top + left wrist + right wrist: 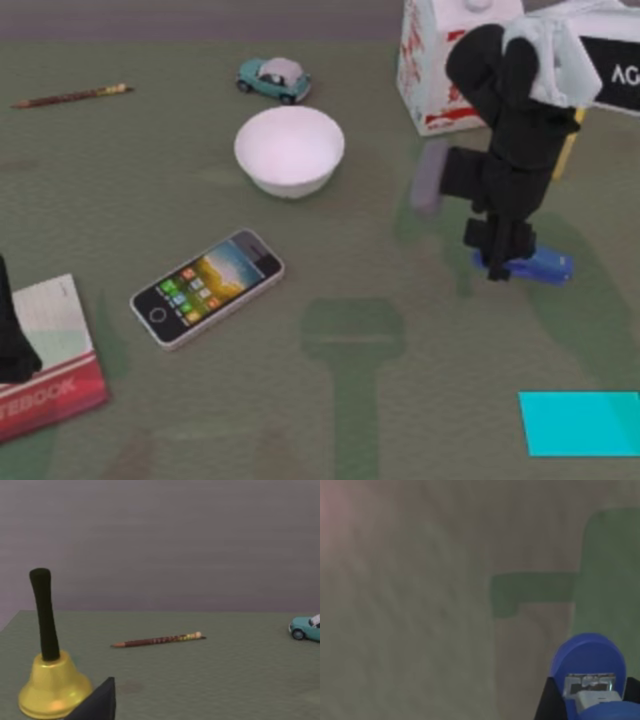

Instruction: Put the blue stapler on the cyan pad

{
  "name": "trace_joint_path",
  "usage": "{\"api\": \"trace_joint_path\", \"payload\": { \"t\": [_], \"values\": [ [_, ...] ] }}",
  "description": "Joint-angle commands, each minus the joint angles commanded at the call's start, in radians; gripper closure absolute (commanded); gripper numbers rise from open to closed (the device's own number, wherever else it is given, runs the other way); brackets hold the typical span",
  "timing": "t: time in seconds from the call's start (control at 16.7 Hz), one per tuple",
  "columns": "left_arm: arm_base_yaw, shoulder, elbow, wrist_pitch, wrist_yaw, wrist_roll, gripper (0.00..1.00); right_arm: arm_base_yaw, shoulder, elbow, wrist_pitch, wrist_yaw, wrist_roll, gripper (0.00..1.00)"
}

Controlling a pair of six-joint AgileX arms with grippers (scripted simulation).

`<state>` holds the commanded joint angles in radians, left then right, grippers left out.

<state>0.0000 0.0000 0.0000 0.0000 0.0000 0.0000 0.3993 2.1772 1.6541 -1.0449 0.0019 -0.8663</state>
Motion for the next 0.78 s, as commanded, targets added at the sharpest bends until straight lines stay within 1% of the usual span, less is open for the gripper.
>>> {"api": "trace_joint_path", "payload": {
  "t": [0.18,0.3,0.66,0.78],
  "values": [
    [0.0,0.0,0.0,0.0,0.0,0.0,0.0,0.004,-0.033,0.096,-0.151,0.0,-0.002,1.0],
    [0.0,0.0,0.0,0.0,0.0,0.0,0.0,0.005,-0.056,0.147,-0.213,0.0,-0.002,1.0],
    [0.0,0.0,0.0,0.0,0.0,0.0,0.0,0.001,-0.063,0.163,-0.23,0.0,0.0,1.0],
    [0.0,0.0,0.0,0.0,0.0,0.0,0.0,0.001,-0.074,0.159,-0.227,-0.001,0.029,1.0]
  ]
}}
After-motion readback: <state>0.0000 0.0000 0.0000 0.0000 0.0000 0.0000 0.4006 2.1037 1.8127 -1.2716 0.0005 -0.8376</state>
